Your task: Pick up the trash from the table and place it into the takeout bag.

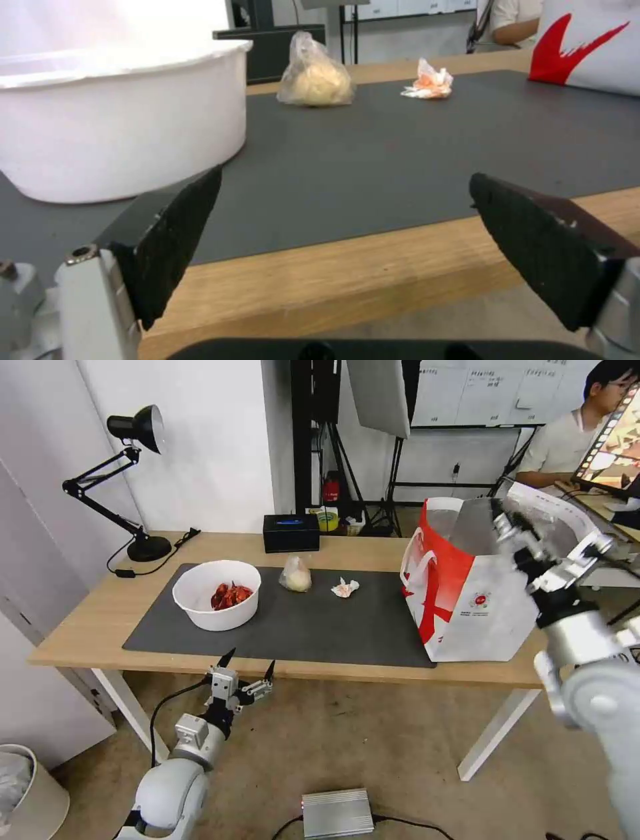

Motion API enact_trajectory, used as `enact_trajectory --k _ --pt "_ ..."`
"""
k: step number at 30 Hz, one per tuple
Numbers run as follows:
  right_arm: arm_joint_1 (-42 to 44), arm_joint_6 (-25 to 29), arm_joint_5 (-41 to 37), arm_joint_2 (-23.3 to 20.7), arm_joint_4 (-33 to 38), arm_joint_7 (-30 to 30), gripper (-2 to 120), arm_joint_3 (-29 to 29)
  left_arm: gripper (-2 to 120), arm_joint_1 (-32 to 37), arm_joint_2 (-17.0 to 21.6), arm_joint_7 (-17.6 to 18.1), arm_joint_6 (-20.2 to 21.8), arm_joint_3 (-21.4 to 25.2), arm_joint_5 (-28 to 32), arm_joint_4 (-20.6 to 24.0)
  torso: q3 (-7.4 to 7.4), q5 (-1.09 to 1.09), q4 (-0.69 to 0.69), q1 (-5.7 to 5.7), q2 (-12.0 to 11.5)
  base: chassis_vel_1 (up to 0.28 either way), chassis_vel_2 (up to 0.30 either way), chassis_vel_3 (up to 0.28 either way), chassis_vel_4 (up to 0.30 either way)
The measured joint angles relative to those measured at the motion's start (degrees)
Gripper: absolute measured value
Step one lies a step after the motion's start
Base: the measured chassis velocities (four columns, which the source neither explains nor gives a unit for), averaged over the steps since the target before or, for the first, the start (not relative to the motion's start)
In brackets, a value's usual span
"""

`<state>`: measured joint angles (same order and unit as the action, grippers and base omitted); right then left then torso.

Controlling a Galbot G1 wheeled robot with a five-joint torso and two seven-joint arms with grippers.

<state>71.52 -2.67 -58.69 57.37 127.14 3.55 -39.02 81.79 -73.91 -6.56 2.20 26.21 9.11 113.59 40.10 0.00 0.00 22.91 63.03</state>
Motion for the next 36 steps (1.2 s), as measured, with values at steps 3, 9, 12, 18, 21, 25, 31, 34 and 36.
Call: enact_trajectory --k 3,9,12,18,21,25,31,34,36 --pt "1.8 0.9 4.0 1.4 0.2 0.6 93 0.3 100 0.2 -0.2 0.0 -0.1 0.2 -0.1 0.3 0.00 0.00 0.00 0.00 0.0 0.000 0.000 0.000 0.000" --pt "6.0 3.4 13.2 4.2 0.0 1.3 100 0.3 100 1.1 -0.6 -0.1 -0.2 1.0 -0.2 0.8 0.00 0.01 0.00 0.00 0.0 0.000 0.000 0.000 0.000" --pt "7.5 4.1 17.4 5.6 0.1 -0.6 100 0.3 100 1.5 -0.8 -0.2 -0.4 1.3 -0.2 0.8 0.00 0.00 0.00 0.00 0.0 0.000 0.000 0.000 0.000" --pt "11.1 4.4 23.3 8.4 0.3 -4.0 100 0.2 100 2.1 -1.2 -0.2 -0.6 1.7 -0.1 1.0 0.00 0.00 0.00 0.00 0.0 0.000 0.000 0.000 0.000" --pt "13.2 5.1 25.1 9.7 0.1 -4.8 100 -0.1 100 2.5 -1.2 -0.2 -0.7 1.7 0.1 1.2 0.00 0.00 0.00 0.00 0.0 0.000 0.000 0.000 0.000" --pt "16.4 6.0 26.7 11.2 -0.4 -5.0 100 -0.5 100 3.2 -1.0 -0.2 -0.9 2.0 0.5 1.5 0.00 0.00 0.00 0.00 0.0 0.000 0.000 0.000 0.000" --pt "19.9 8.0 30.2 13.2 -0.8 -5.1 100 -0.2 100 3.8 -1.0 -0.2 -0.9 2.4 1.7 2.4 0.00 0.00 0.00 0.00 0.0 0.000 0.000 0.000 0.000" --pt "21.5 10.4 32.6 14.8 -1.3 -4.1 100 0.9 100 3.9 -1.1 -0.2 -0.8 2.8 2.0 3.2 0.00 0.00 0.00 0.00 0.0 0.000 0.000 0.000 0.000" --pt "21.7 10.9 33.2 15.2 -1.5 -4.0 100 1.3 100 3.9 -1.2 -0.2 -0.8 3.0 2.0 3.4 0.00 0.00 0.00 0.00 0.0 0.000 0.000 0.000 0.000"
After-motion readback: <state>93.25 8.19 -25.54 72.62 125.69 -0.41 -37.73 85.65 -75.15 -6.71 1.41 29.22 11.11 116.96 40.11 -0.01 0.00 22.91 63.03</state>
